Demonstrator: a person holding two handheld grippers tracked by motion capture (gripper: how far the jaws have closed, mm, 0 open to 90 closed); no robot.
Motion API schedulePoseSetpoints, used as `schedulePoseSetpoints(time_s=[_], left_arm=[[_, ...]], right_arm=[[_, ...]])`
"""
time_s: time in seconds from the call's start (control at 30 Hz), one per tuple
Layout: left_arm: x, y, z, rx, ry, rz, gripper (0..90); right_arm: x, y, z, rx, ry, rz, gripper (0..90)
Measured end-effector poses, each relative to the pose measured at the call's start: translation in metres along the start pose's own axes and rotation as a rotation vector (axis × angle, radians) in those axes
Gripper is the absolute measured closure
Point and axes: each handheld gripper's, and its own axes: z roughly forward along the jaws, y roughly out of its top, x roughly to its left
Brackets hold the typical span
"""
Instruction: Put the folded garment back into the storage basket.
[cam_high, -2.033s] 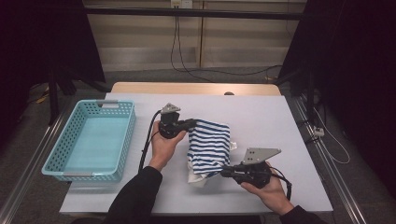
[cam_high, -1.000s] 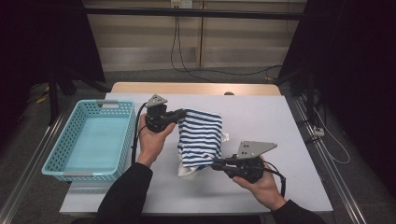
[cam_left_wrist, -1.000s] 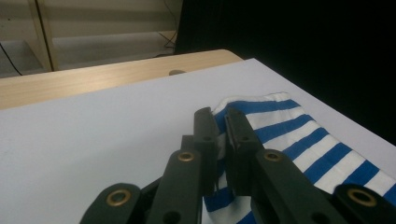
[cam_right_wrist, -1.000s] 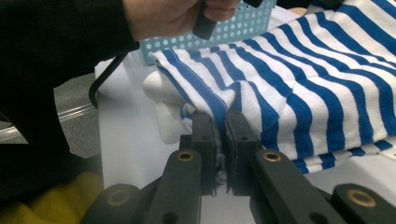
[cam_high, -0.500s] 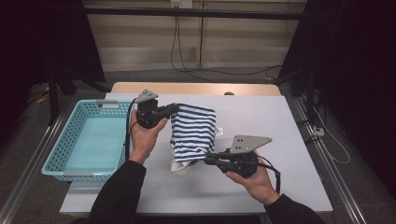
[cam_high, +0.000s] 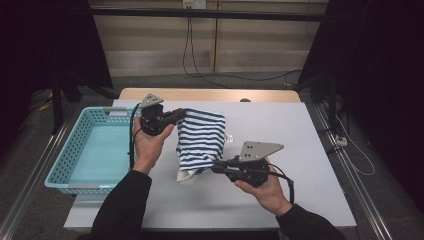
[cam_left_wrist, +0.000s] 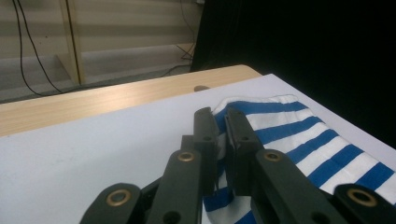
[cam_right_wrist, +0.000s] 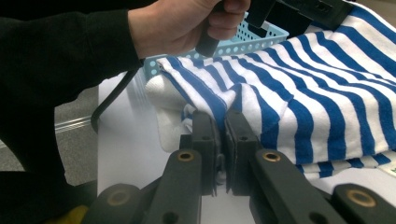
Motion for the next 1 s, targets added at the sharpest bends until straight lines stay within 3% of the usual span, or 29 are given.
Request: schedulePoseSetpoints(time_s=[0.7,1.0], left_arm=[[0.021,0.012,-0.033,-0.028,0.019,0.015,84.7],[0.034,0.011,-0.045,-0.035,0.039,0.003,84.6]], right_arm=[[0.002,0.021,0.024,-0.029,0.057,-0.01,85.1],[0.004,0.027,0.039,-0.028,0.077,-0.015,85.1]])
